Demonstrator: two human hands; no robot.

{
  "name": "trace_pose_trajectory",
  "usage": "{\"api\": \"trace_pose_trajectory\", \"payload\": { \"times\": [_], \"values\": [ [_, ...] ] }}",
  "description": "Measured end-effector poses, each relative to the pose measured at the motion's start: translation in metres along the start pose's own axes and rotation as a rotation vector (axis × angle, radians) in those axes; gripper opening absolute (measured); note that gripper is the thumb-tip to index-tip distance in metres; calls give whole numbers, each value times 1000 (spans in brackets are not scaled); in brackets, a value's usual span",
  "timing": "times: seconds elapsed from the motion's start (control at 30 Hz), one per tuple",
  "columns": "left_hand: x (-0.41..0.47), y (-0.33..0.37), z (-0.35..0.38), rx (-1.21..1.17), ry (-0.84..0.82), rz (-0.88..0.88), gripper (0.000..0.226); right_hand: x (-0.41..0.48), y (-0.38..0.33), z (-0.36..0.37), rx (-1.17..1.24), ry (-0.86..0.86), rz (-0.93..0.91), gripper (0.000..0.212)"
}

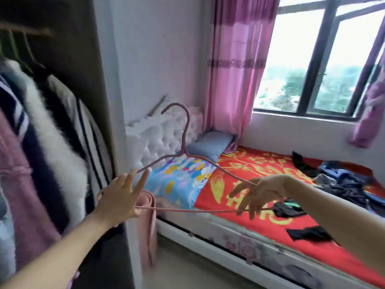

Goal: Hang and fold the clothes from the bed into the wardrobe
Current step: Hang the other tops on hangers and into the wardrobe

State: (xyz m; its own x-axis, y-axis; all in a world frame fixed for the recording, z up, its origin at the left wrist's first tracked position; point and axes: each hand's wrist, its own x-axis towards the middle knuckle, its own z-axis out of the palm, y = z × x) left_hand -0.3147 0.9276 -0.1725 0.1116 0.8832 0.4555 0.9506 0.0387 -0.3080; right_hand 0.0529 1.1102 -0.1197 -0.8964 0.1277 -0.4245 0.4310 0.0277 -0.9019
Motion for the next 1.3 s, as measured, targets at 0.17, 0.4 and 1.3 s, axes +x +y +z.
{"api": "trace_pose_trajectory", "payload": {
  "times": [0.17,0.4,1.3],
  "values": [
    [64,105,23,-36,-68,169,143,-88,61,-2,80,128,214,51],
    [140,212,51,-163,-27,402,123,-171,139,7,262,511,303,29],
    [399,355,277,-484,-275,801,111,-143,256,-162,309,1096,714,33]
  ]
}}
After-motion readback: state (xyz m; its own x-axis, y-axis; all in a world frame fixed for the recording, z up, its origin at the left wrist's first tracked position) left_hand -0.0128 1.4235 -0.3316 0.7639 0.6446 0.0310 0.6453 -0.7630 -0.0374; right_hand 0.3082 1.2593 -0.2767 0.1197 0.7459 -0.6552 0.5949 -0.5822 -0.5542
